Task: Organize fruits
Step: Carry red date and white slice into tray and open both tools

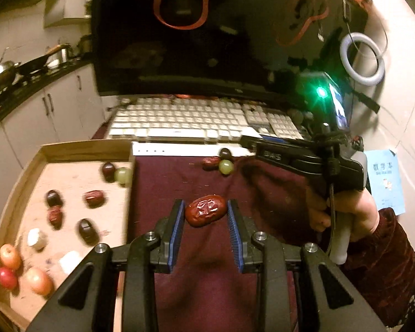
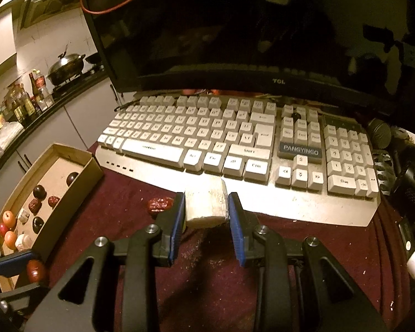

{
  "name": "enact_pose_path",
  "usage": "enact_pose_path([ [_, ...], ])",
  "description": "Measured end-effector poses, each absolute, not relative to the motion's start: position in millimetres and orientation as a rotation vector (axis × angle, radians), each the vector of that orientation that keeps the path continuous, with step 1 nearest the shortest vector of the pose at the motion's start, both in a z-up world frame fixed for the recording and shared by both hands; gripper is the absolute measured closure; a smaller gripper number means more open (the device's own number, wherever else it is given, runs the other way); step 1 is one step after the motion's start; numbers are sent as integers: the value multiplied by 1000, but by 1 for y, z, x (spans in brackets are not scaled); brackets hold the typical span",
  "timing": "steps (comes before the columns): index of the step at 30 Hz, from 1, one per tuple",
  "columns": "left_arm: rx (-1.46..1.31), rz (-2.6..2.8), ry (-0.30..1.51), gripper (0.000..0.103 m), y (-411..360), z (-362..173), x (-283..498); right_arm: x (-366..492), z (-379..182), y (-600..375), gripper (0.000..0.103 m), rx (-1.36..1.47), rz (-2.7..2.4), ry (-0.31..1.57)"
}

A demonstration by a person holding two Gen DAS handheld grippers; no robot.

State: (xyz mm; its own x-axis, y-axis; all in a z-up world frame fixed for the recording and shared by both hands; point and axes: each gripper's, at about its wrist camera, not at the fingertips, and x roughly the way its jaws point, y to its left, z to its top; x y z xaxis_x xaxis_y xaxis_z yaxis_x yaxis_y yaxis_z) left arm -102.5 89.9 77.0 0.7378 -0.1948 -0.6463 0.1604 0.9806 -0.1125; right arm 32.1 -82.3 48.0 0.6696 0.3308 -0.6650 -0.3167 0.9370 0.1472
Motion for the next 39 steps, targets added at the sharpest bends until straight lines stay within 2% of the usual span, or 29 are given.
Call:
enact_pose_path([
  [7,-65,-38,667,73,153,86,-132,18,63,-66,70,33,405,714],
  [15,-85,92,692,73,200,75,-144,-20,81,8,70,-9,628,718],
  [29,-62,75,773,73,209,48,-146,-38,69,127,70,-74,854,824],
  [39,-42,40,791,73,206,43,-148,-34,46,154,70,-142,876,853],
])
